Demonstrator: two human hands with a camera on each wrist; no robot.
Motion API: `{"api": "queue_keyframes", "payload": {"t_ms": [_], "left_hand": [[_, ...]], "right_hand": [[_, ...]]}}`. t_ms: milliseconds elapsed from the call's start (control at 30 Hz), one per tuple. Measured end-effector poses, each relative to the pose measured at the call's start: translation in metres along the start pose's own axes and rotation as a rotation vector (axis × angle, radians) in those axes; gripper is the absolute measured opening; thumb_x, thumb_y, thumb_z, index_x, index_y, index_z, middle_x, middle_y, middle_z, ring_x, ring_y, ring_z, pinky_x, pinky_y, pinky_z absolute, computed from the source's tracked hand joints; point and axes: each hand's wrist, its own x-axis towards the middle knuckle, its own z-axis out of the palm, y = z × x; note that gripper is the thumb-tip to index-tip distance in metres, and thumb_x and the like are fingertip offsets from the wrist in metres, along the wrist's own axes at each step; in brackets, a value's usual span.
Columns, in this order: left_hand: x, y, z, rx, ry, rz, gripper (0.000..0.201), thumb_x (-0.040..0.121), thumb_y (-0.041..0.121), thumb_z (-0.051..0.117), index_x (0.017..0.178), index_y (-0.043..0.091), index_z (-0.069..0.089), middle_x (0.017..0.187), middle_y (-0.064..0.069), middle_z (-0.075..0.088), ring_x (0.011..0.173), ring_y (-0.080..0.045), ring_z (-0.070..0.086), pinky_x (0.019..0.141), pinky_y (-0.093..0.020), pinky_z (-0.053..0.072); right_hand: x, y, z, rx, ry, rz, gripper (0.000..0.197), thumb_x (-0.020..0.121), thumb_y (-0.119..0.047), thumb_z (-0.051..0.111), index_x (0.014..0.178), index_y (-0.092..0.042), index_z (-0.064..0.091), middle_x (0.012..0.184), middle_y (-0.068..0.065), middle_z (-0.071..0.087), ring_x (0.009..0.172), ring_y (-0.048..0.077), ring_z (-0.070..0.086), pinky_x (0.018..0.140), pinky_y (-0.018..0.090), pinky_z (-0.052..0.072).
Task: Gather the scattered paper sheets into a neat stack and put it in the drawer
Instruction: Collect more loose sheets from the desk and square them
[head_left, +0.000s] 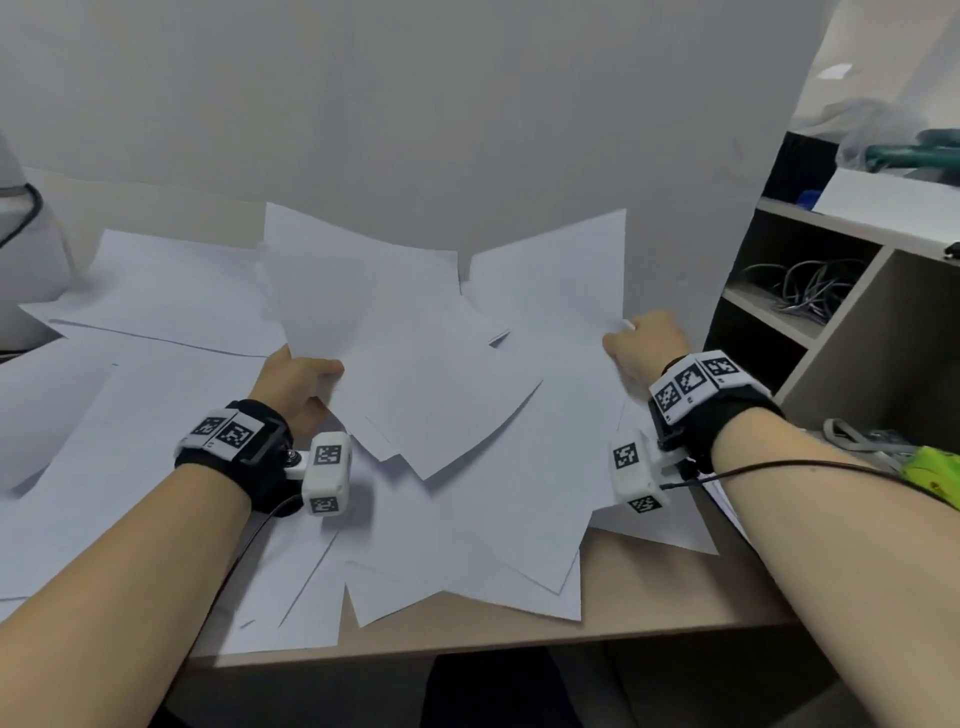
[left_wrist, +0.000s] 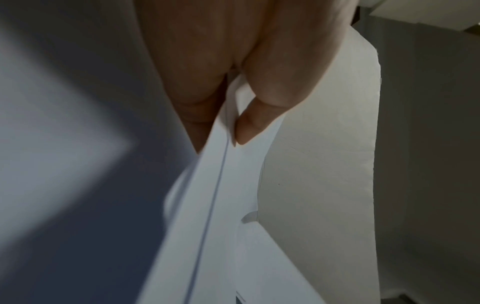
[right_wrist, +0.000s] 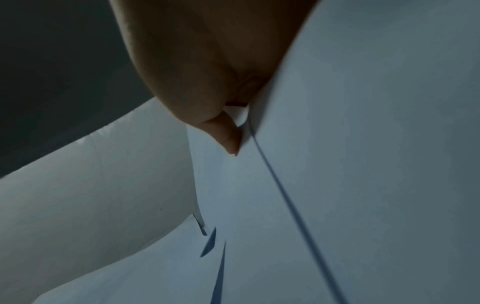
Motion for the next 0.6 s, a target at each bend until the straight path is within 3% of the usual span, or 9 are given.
{"api": "queue_keyframes", "payload": {"t_ms": [67, 133, 267, 300, 367, 433, 467, 533, 600], "left_hand": [[0.006, 0.004, 0.002, 0.001, 0.009, 0.019, 0.043, 0.089, -0.02, 0.048, 0.124, 0.003, 0.059, 0.104, -0.015, 0.07, 0.077, -0.024, 0.072, 0.054, -0.03, 0.058], [0.008, 0.011, 0.005, 0.044, 0.005, 0.032, 0.043, 0.089, -0.021, 0.049, 0.124, 0.002, 0.058, 0.108, -0.016, 0.069, 0.084, -0.024, 0.07, 0.058, -0.027, 0.058], [0.012, 0.016, 0.005, 0.174, 0.013, -0.036, 0.037, 0.088, -0.017, 0.053, 0.119, 0.003, 0.06, 0.114, -0.019, 0.066, 0.106, -0.037, 0.064, 0.086, -0.043, 0.055], [0.012, 0.017, 0.005, 0.207, 0.014, -0.064, 0.032, 0.089, -0.016, 0.054, 0.113, 0.003, 0.06, 0.116, -0.021, 0.064, 0.104, -0.038, 0.064, 0.088, -0.045, 0.054], [0.008, 0.018, 0.011, 0.299, 0.029, -0.111, 0.021, 0.091, -0.013, 0.054, 0.105, 0.003, 0.057, 0.107, -0.02, 0.06, 0.083, -0.029, 0.061, 0.082, -0.042, 0.052], [0.005, 0.018, 0.017, 0.388, 0.034, -0.139, 0.022, 0.092, -0.01, 0.053, 0.109, 0.004, 0.05, 0.09, -0.015, 0.054, 0.07, -0.024, 0.052, 0.085, -0.039, 0.044], [0.0, 0.019, 0.02, 0.431, 0.032, -0.155, 0.024, 0.092, -0.008, 0.053, 0.111, 0.005, 0.049, 0.087, -0.014, 0.052, 0.071, -0.026, 0.051, 0.086, -0.039, 0.043], [-0.007, 0.02, 0.021, 0.492, 0.044, -0.171, 0.031, 0.091, -0.006, 0.055, 0.12, 0.005, 0.053, 0.1, -0.017, 0.053, 0.088, -0.035, 0.056, 0.086, -0.04, 0.044], [-0.007, 0.019, 0.017, 0.516, 0.072, -0.206, 0.036, 0.09, -0.005, 0.057, 0.125, -0.005, 0.055, 0.117, -0.018, 0.056, 0.11, -0.043, 0.06, 0.091, -0.044, 0.049]], "right_hand": [[0.003, -0.004, -0.014, 0.018, 0.103, -0.07, 0.036, 0.089, -0.005, 0.051, 0.058, -0.012, 0.034, 0.058, 0.005, 0.034, 0.059, 0.024, 0.03, 0.048, 0.029, 0.024], [0.003, -0.008, -0.028, 0.026, 0.174, -0.124, 0.04, 0.092, -0.007, 0.048, 0.057, -0.013, 0.03, 0.057, 0.005, 0.03, 0.054, 0.024, 0.024, 0.047, 0.03, 0.022], [0.008, -0.015, -0.047, 0.096, 0.342, -0.215, 0.045, 0.096, -0.012, 0.045, 0.054, -0.012, 0.03, 0.055, 0.006, 0.03, 0.053, 0.026, 0.025, 0.056, 0.032, 0.026], [0.009, -0.017, -0.05, 0.124, 0.375, -0.221, 0.044, 0.097, -0.013, 0.044, 0.055, -0.011, 0.03, 0.055, 0.006, 0.03, 0.057, 0.028, 0.027, 0.059, 0.033, 0.027], [0.009, -0.023, -0.055, 0.182, 0.416, -0.223, 0.04, 0.098, -0.015, 0.043, 0.059, -0.005, 0.037, 0.058, 0.009, 0.036, 0.068, 0.028, 0.035, 0.061, 0.034, 0.028], [0.007, -0.03, -0.058, 0.275, 0.443, -0.247, 0.035, 0.098, -0.017, 0.043, 0.075, 0.007, 0.053, 0.071, 0.02, 0.054, 0.076, 0.038, 0.045, 0.066, 0.038, 0.038], [0.006, -0.034, -0.059, 0.315, 0.458, -0.263, 0.034, 0.098, -0.018, 0.043, 0.084, 0.01, 0.058, 0.082, 0.025, 0.062, 0.083, 0.043, 0.052, 0.071, 0.041, 0.044], [0.004, -0.043, -0.062, 0.356, 0.475, -0.309, 0.035, 0.098, -0.019, 0.043, 0.091, 0.011, 0.059, 0.094, 0.026, 0.066, 0.091, 0.041, 0.058, 0.08, 0.044, 0.048], [0.002, -0.054, -0.069, 0.3, 0.432, -0.321, 0.033, 0.1, -0.02, 0.042, 0.089, 0.007, 0.059, 0.092, 0.021, 0.065, 0.084, 0.034, 0.057, 0.073, 0.04, 0.047]]}}
